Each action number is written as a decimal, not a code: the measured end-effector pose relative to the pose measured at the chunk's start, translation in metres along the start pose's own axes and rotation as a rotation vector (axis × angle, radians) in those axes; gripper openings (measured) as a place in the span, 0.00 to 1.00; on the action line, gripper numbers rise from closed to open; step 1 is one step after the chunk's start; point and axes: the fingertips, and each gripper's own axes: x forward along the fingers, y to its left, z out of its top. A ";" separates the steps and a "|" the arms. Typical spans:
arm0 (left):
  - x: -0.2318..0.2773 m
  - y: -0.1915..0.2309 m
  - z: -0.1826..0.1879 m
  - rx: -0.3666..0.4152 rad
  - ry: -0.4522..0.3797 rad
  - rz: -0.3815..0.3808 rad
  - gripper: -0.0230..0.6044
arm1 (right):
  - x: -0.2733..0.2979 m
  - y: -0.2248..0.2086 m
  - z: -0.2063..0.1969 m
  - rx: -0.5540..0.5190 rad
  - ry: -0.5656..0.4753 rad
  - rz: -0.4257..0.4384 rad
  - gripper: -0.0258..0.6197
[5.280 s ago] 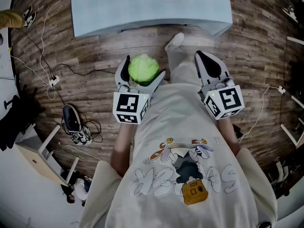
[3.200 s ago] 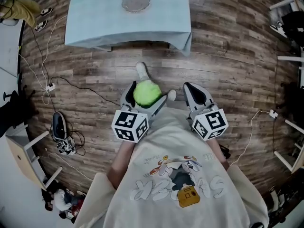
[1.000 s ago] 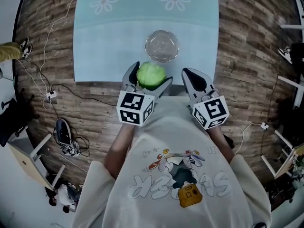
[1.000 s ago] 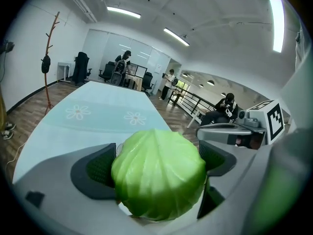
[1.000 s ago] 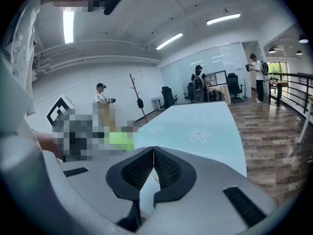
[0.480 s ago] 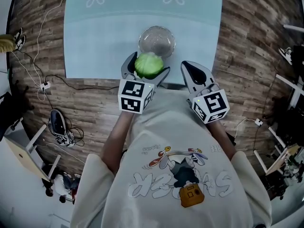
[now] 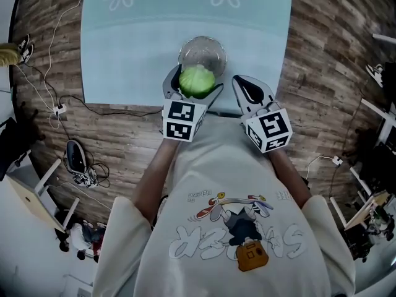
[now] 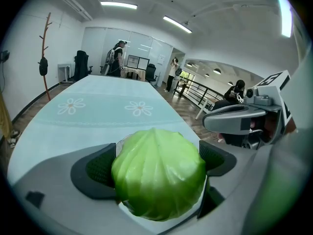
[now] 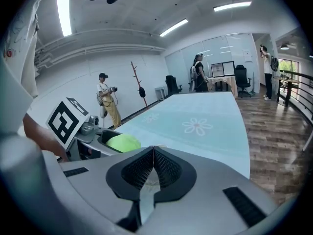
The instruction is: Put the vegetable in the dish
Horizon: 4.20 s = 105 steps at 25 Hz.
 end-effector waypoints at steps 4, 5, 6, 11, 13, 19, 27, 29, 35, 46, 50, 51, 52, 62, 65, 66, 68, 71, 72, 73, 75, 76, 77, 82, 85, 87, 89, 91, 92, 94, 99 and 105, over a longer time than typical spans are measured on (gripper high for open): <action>0.013 0.005 -0.006 0.006 0.009 0.008 0.89 | 0.014 -0.001 -0.006 0.002 0.015 0.005 0.07; 0.016 0.005 -0.007 0.002 0.015 0.008 0.89 | 0.018 -0.001 -0.007 0.013 0.017 0.006 0.07; 0.019 0.005 -0.008 -0.004 0.021 0.009 0.89 | 0.021 -0.001 -0.009 0.022 0.017 0.007 0.07; 0.035 0.008 -0.013 -0.024 0.029 0.038 0.89 | 0.029 -0.001 -0.015 0.003 0.027 0.018 0.07; 0.038 0.007 -0.015 -0.029 0.036 0.033 0.89 | 0.031 -0.002 -0.017 -0.005 0.033 0.017 0.07; 0.052 0.008 -0.015 -0.011 0.055 0.028 0.89 | 0.038 -0.012 -0.028 -0.005 0.051 0.010 0.07; 0.071 0.017 -0.036 -0.029 0.092 0.059 0.89 | 0.050 -0.023 -0.047 -0.008 0.087 0.006 0.07; 0.074 0.019 -0.040 -0.044 0.109 0.061 0.89 | 0.052 -0.023 -0.051 -0.002 0.096 0.014 0.07; 0.088 0.026 -0.042 -0.079 0.128 0.081 0.89 | 0.056 -0.022 -0.065 -0.014 0.131 0.041 0.07; 0.105 0.045 -0.052 -0.072 0.216 0.130 0.89 | 0.058 -0.025 -0.070 0.007 0.153 0.024 0.07; 0.109 0.047 -0.052 -0.044 0.234 0.144 0.89 | 0.057 -0.030 -0.071 0.022 0.156 0.003 0.07; 0.109 0.048 -0.053 -0.034 0.236 0.150 0.89 | 0.057 -0.031 -0.071 0.026 0.155 -0.002 0.07; 0.109 0.048 -0.054 -0.023 0.239 0.155 0.89 | 0.056 -0.032 -0.071 0.031 0.154 -0.007 0.07; 0.096 0.043 -0.031 0.000 0.131 0.127 0.89 | 0.055 -0.041 -0.073 0.077 0.149 -0.042 0.07; 0.092 0.047 -0.027 0.010 0.128 0.124 0.88 | 0.056 -0.042 -0.071 0.087 0.148 -0.053 0.07; 0.089 0.049 -0.026 0.006 0.123 0.122 0.88 | 0.056 -0.041 -0.070 0.091 0.145 -0.056 0.07; 0.083 0.050 -0.025 -0.002 0.115 0.112 0.88 | 0.057 -0.041 -0.068 0.097 0.138 -0.059 0.07; 0.075 0.051 -0.031 0.023 0.139 0.109 0.85 | 0.056 -0.039 -0.068 0.099 0.135 -0.062 0.07; 0.073 0.050 -0.033 0.029 0.143 0.108 0.83 | 0.056 -0.039 -0.069 0.103 0.133 -0.064 0.07; 0.070 0.050 -0.035 0.026 0.141 0.106 0.79 | 0.055 -0.038 -0.069 0.107 0.131 -0.066 0.07; 0.064 0.047 -0.035 0.007 0.125 0.101 0.72 | 0.053 -0.035 -0.068 0.106 0.127 -0.065 0.07; 0.060 0.046 -0.034 -0.003 0.117 0.100 0.70 | 0.052 -0.033 -0.067 0.101 0.126 -0.063 0.07; 0.057 0.045 -0.034 -0.011 0.110 0.100 0.68 | 0.052 -0.030 -0.066 0.094 0.125 -0.061 0.07; 0.041 0.039 -0.038 -0.005 0.095 0.090 0.51 | 0.052 -0.025 -0.060 0.076 0.114 -0.068 0.07; 0.026 0.038 -0.044 0.013 0.095 0.095 0.40 | 0.047 -0.028 -0.055 0.095 0.094 -0.091 0.07; 0.011 0.042 -0.047 0.002 0.076 0.118 0.30 | 0.044 -0.025 -0.052 0.090 0.091 -0.096 0.07; -0.011 0.048 -0.036 -0.014 0.021 0.153 0.20 | 0.041 -0.020 -0.047 0.050 0.098 -0.087 0.07; -0.034 0.049 -0.021 -0.011 -0.032 0.166 0.15 | 0.037 -0.011 -0.040 -0.002 0.103 -0.054 0.07; -0.044 0.047 -0.017 -0.004 -0.045 0.164 0.15 | 0.033 -0.006 -0.036 -0.027 0.105 -0.034 0.07; -0.060 0.040 -0.018 0.033 -0.048 0.159 0.15 | 0.023 0.006 -0.025 -0.082 0.100 -0.003 0.07; -0.101 0.017 -0.002 0.133 -0.095 0.092 0.13 | -0.004 0.041 0.014 -0.137 0.030 0.039 0.07; -0.147 0.001 0.015 0.167 -0.187 0.057 0.10 | -0.023 0.085 0.033 -0.112 -0.041 0.062 0.07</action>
